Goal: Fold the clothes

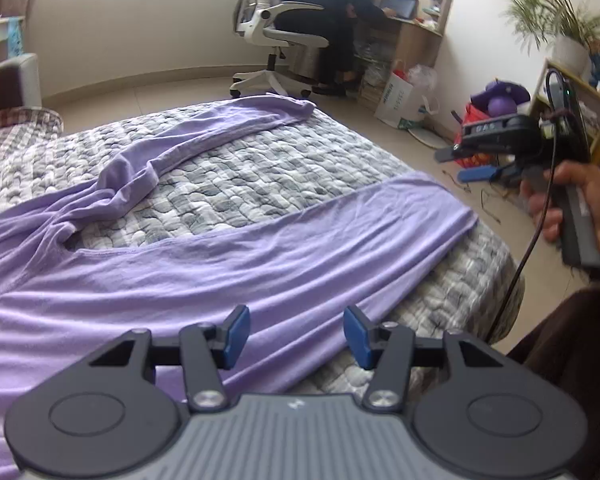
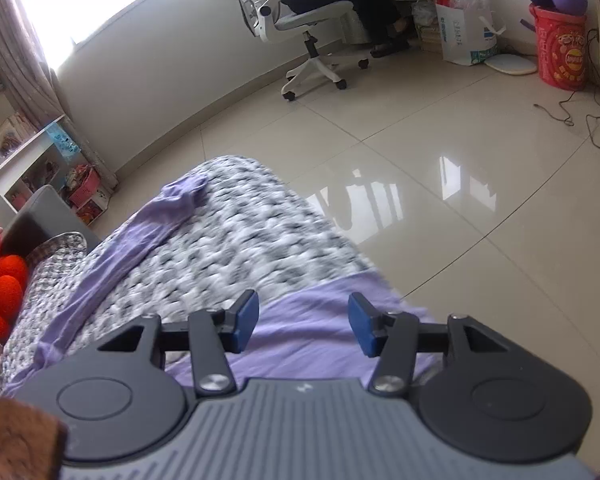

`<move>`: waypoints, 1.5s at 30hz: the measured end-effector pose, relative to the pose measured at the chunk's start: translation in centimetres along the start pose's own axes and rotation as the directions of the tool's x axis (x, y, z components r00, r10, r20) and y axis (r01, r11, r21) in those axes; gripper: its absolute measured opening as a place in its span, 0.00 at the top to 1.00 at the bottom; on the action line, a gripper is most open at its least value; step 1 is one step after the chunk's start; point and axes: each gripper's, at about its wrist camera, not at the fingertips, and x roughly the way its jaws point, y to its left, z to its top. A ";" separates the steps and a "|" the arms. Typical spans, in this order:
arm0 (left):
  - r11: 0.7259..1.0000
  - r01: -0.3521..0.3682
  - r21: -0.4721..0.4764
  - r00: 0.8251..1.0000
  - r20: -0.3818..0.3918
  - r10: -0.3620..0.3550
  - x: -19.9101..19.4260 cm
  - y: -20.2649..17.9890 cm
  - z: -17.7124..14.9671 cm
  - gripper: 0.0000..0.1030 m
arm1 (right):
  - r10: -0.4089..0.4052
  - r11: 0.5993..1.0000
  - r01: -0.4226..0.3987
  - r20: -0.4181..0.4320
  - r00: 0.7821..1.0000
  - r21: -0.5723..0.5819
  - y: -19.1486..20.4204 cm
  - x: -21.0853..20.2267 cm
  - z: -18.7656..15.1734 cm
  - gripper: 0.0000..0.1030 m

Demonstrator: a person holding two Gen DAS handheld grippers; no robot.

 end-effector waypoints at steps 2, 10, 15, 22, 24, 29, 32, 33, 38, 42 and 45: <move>0.998 -0.053 -0.018 0.999 -0.003 0.053 -0.2 0.3 0.2 0.45 | 0.020 0.999 -0.020 -0.004 1.000 -0.038 1.9 0.0 -0.7 0.48; 0.922 -0.341 -0.183 0.939 -0.017 0.343 -3.7 4.4 -0.9 0.32 | 0.099 0.935 -0.111 -0.051 0.994 -0.337 10.2 0.0 -4.5 0.47; 0.847 -0.450 -0.285 0.887 -0.035 0.460 -6.2 7.2 -2.5 0.29 | 0.199 0.850 -0.243 -0.142 0.970 -0.467 14.4 0.0 -7.1 0.47; 0.784 -0.476 -0.398 0.864 -0.047 0.501 -8.4 10.0 -3.9 0.27 | 0.272 0.759 -0.341 -0.206 0.940 -0.554 18.9 -0.3 -9.8 0.42; 0.769 -0.476 -0.428 0.861 -0.045 0.507 -8.9 10.8 -4.2 0.27 | 0.283 0.736 -0.360 -0.223 0.933 -0.573 20.0 -0.3 -10.6 0.42; 0.697 -0.515 -0.500 0.823 -0.062 0.564 -10.6 13.4 -5.3 0.26 | 0.316 0.665 -0.400 -0.247 0.916 -0.631 22.4 -1.1 -12.4 0.42; 0.644 -0.521 -0.559 0.805 -0.072 0.589 -12.1 15.1 -6.3 0.26 | 0.354 0.606 -0.445 -0.277 0.893 -0.660 23.6 -1.9 -13.7 0.42; 0.627 -0.517 -0.582 0.801 -0.072 0.594 -12.7 15.6 -6.7 0.27 | 0.369 0.580 -0.467 -0.295 0.881 -0.668 24.0 -2.1 -14.2 0.42; 0.520 -0.508 -0.687 0.776 -0.102 0.622 -14.8 17.9 -8.9 0.31 | 0.439 0.422 -0.588 -0.412 0.798 -0.690 25.9 -3.4 -17.0 0.43; 0.468 -0.455 -0.758 0.789 -0.099 0.606 -15.7 19.1 -10.1 0.46 | 0.452 0.306 -0.669 -0.515 0.728 -0.677 27.1 -4.5 -19.4 0.61; 0.435 -0.396 -0.808 0.810 -0.084 0.580 -15.9 19.9 -10.8 0.51 | 0.438 0.227 -0.690 -0.561 0.702 -0.687 27.7 -5.2 -21.0 0.74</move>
